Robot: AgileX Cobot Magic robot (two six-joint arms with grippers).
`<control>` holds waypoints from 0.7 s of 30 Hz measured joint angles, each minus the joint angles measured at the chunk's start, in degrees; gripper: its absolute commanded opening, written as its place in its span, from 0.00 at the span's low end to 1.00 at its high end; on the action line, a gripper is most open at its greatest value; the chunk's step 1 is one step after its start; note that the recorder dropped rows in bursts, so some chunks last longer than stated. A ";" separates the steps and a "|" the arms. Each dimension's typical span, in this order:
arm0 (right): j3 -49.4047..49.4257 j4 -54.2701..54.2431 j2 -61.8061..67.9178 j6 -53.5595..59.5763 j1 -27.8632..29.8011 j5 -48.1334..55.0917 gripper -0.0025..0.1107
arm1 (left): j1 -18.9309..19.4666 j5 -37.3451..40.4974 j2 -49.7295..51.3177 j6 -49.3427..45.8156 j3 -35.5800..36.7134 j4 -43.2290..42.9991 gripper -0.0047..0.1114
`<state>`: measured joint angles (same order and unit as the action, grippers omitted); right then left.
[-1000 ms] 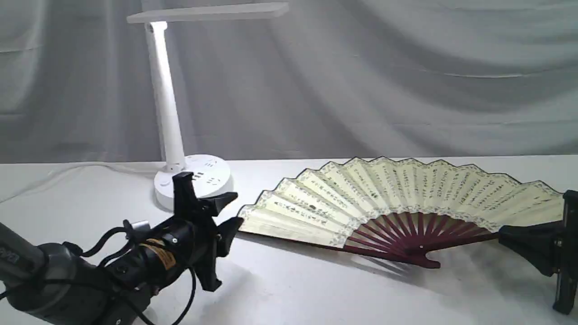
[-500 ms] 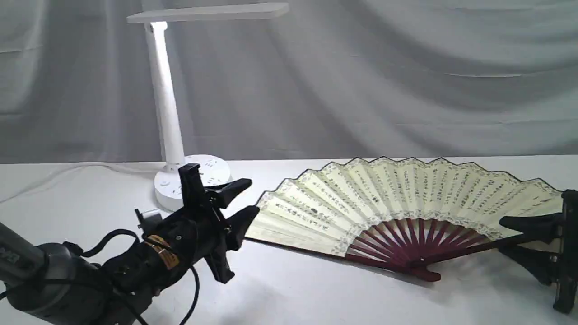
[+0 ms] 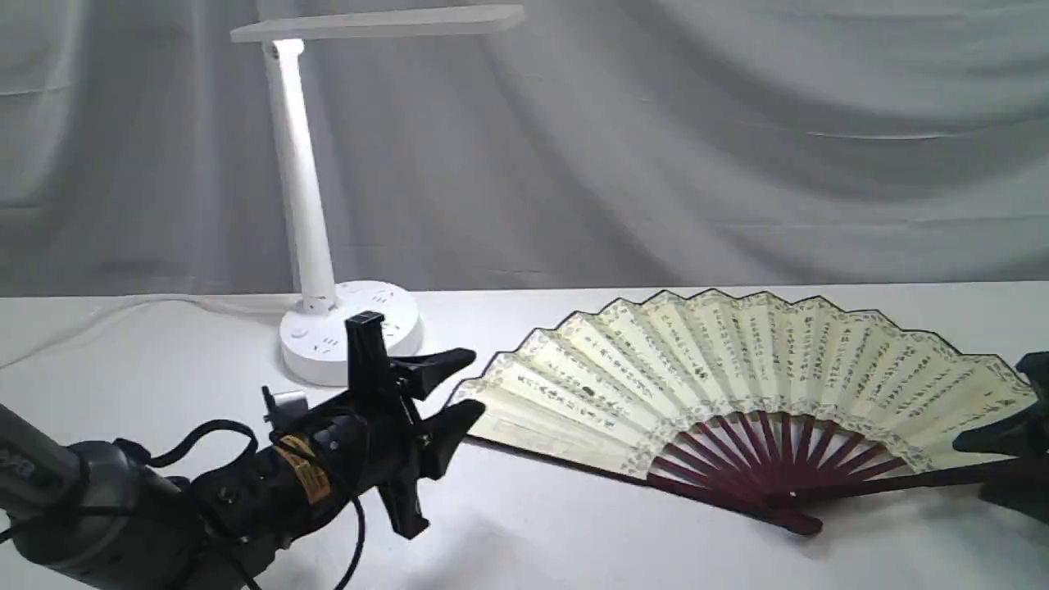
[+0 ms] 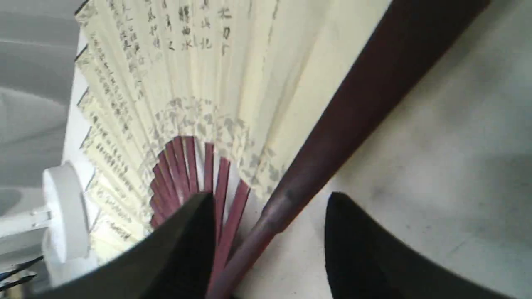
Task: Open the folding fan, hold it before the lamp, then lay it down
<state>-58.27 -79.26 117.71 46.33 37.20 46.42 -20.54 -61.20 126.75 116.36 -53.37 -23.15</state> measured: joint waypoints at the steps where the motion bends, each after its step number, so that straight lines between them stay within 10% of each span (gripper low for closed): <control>1: 0.00 1.15 -1.25 -0.64 0.00 -1.54 0.40 | 0.00 0.79 0.00 0.00 0.00 -0.57 0.42; 11: 0.00 11.05 -9.17 -6.49 0.00 -1.42 0.34 | 0.00 6.67 -2.69 3.82 -0.11 -3.78 0.33; 21: 0.00 26.19 -16.61 -13.75 0.00 1.66 0.28 | 0.00 32.03 -15.09 4.59 -6.71 -21.03 0.04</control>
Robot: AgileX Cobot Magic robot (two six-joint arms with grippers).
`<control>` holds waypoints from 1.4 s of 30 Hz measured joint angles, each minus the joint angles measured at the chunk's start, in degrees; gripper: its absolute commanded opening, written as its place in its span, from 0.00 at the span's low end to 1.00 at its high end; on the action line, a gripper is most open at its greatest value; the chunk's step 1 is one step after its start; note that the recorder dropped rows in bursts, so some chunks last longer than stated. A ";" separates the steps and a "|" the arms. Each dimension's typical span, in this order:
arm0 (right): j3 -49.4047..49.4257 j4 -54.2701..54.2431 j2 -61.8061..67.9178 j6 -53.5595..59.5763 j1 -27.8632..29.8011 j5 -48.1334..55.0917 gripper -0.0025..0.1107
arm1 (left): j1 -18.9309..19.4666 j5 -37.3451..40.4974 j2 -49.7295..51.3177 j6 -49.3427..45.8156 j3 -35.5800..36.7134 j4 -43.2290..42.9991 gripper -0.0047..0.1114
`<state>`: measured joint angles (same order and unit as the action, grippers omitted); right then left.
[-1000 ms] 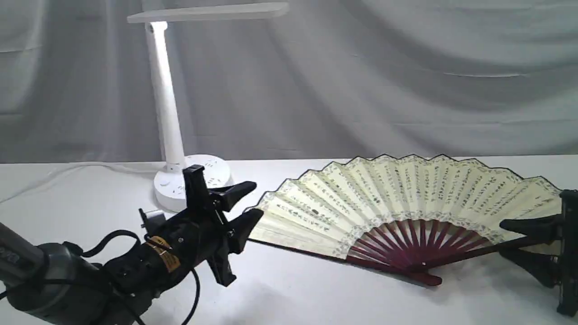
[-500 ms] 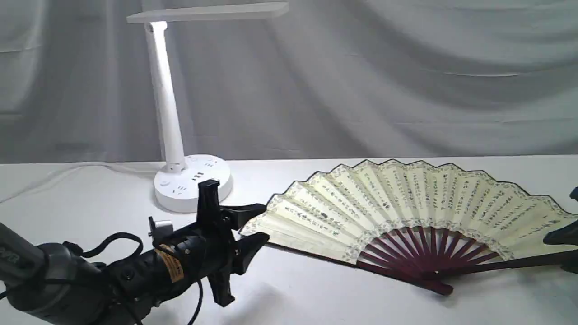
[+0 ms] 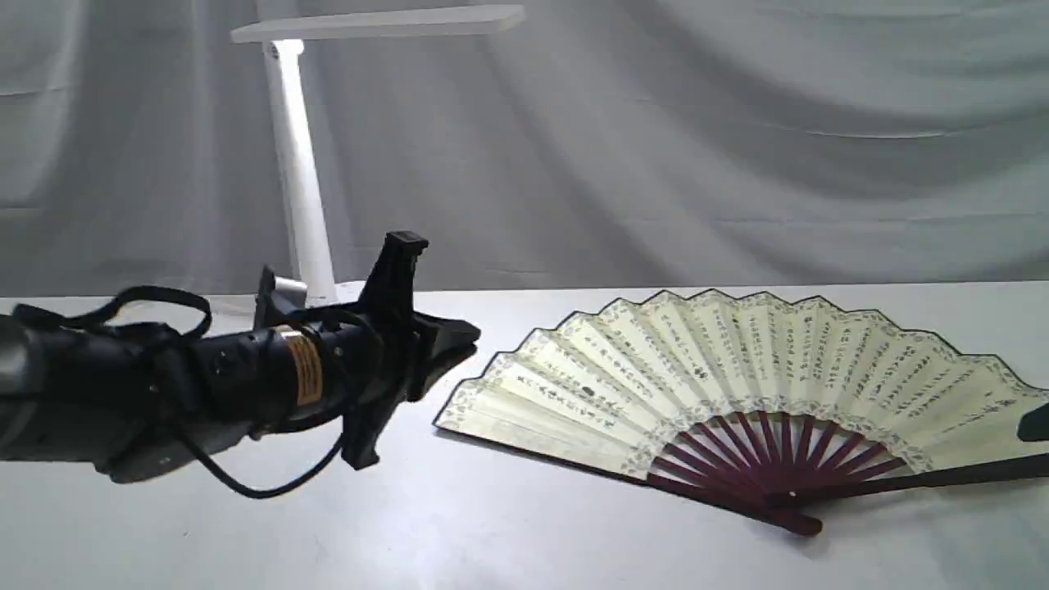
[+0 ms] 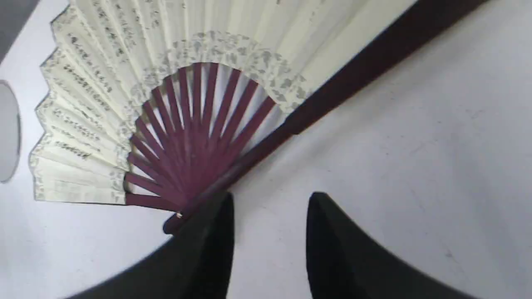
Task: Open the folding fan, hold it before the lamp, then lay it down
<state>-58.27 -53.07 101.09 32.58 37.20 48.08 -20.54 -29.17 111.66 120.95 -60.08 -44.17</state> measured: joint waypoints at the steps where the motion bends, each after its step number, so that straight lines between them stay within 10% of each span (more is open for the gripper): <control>1: 0.00 0.99 -0.10 -0.91 -0.10 -0.41 0.28 | 0.00 3.02 -1.29 0.00 0.02 -2.05 0.04; 18: -6.65 23.34 -0.25 -8.63 -18.96 -4.64 0.27 | 0.00 46.69 -13.77 -9.95 0.75 -20.28 0.04; 23: -7.47 30.35 -0.25 -13.02 -21.94 -4.50 0.21 | 2.88 54.76 -15.95 -28.15 0.75 -8.44 0.04; 34: -7.47 37.08 -0.35 -17.75 -22.32 -4.50 0.19 | 15.93 62.90 -20.56 -98.67 0.75 38.20 0.04; 42: -7.47 38.41 -0.29 -17.98 -22.32 0.02 0.19 | 20.54 73.38 -21.80 -116.80 0.75 44.18 0.04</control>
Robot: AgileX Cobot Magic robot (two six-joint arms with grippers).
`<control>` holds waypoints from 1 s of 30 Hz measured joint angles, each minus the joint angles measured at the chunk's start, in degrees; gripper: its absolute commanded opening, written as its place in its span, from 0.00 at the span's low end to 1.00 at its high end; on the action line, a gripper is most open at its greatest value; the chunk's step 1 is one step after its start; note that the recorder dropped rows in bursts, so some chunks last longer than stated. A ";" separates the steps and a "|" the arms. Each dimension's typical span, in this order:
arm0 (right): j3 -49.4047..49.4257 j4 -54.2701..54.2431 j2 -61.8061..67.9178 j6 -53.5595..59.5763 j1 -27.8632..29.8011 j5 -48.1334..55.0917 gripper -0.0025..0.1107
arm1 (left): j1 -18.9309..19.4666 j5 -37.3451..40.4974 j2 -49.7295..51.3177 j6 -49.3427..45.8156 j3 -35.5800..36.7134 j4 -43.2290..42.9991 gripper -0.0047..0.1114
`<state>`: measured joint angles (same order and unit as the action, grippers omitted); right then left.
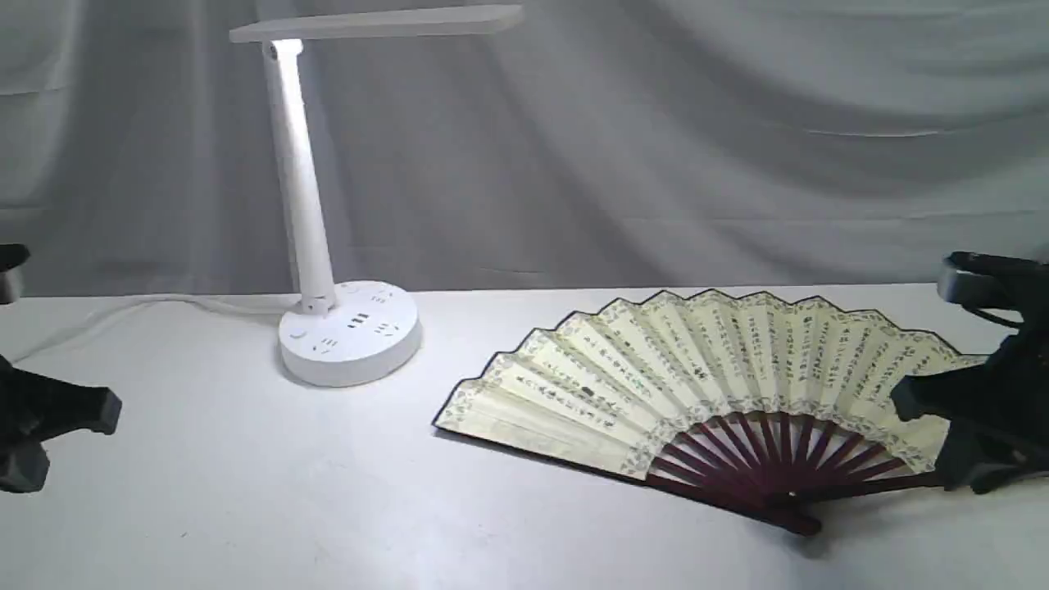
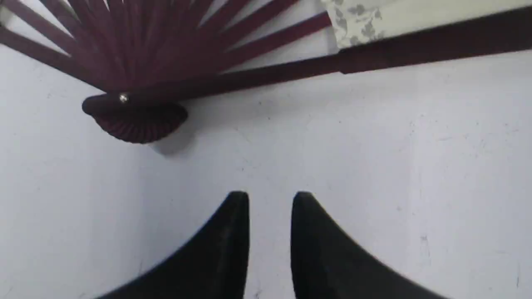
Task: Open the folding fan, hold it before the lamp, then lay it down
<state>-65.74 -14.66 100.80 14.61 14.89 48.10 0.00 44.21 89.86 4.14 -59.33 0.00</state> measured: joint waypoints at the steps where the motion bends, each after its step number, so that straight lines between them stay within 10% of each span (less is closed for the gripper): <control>1: 0.00 0.17 0.00 0.00 0.00 0.38 0.18 | -0.09 0.00 0.00 -0.45 0.00 0.00 0.04; 6: 0.00 1.56 0.00 0.00 0.00 2.82 0.02 | -1.01 0.00 0.00 -1.16 0.00 0.59 0.04; 30: 0.00 17.04 0.00 -11.09 0.00 2.41 0.02 | -1.01 0.58 0.00 -6.23 0.35 -0.35 0.04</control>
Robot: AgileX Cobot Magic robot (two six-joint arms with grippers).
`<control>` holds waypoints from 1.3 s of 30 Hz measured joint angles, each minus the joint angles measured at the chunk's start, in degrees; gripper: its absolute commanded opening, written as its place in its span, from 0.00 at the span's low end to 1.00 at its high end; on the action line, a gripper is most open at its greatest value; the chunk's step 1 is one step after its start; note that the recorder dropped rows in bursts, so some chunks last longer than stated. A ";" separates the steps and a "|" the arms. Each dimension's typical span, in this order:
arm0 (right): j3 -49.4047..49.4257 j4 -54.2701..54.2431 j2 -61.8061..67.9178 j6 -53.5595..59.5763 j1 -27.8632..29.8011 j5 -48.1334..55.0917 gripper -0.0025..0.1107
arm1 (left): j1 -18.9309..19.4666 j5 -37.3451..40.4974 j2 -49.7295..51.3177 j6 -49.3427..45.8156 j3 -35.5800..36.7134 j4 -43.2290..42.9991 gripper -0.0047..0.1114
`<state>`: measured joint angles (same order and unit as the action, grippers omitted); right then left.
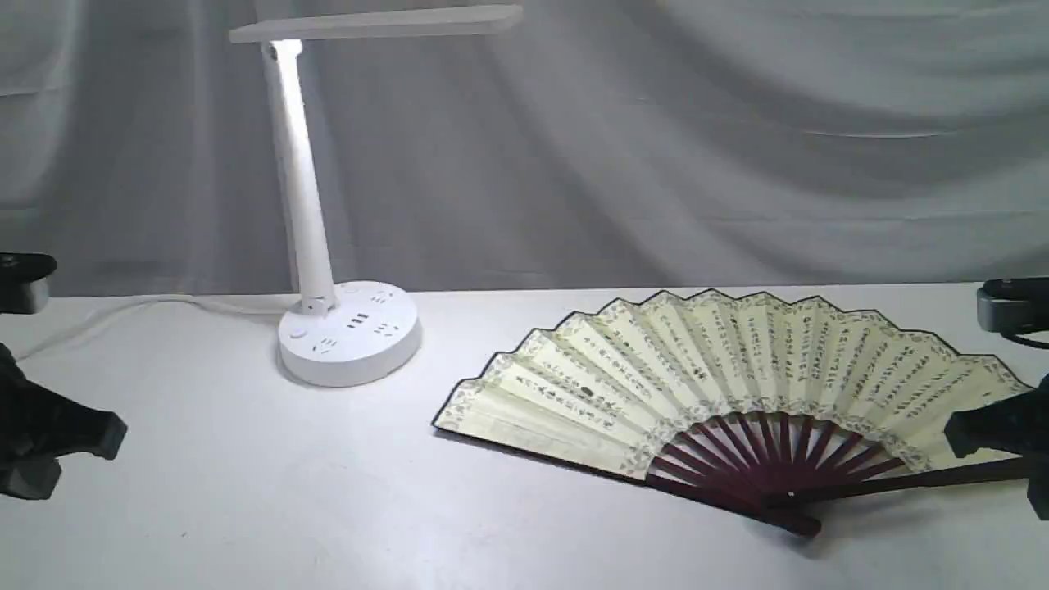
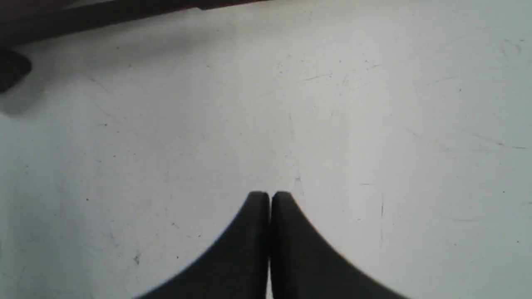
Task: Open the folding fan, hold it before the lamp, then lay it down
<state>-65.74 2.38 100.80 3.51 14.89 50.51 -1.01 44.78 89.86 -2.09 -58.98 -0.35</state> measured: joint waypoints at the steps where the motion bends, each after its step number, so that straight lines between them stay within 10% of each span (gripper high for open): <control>1: 0.00 0.00 -0.13 0.00 0.00 -0.10 0.02 | 0.00 0.00 0.00 0.00 -0.13 0.00 0.04; 16: 4.91 0.26 -15.76 -0.39 -1.79 -5.52 0.02 | 0.00 0.49 -11.09 0.00 -0.95 0.00 0.04; 39: 12.97 0.26 -56.34 -0.39 -1.79 -7.42 0.02 | 0.00 -2.23 -55.62 -0.62 4.28 0.00 0.04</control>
<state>-52.77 2.64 44.47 3.12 13.09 43.08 -1.01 42.55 34.25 -2.70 -54.70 -0.35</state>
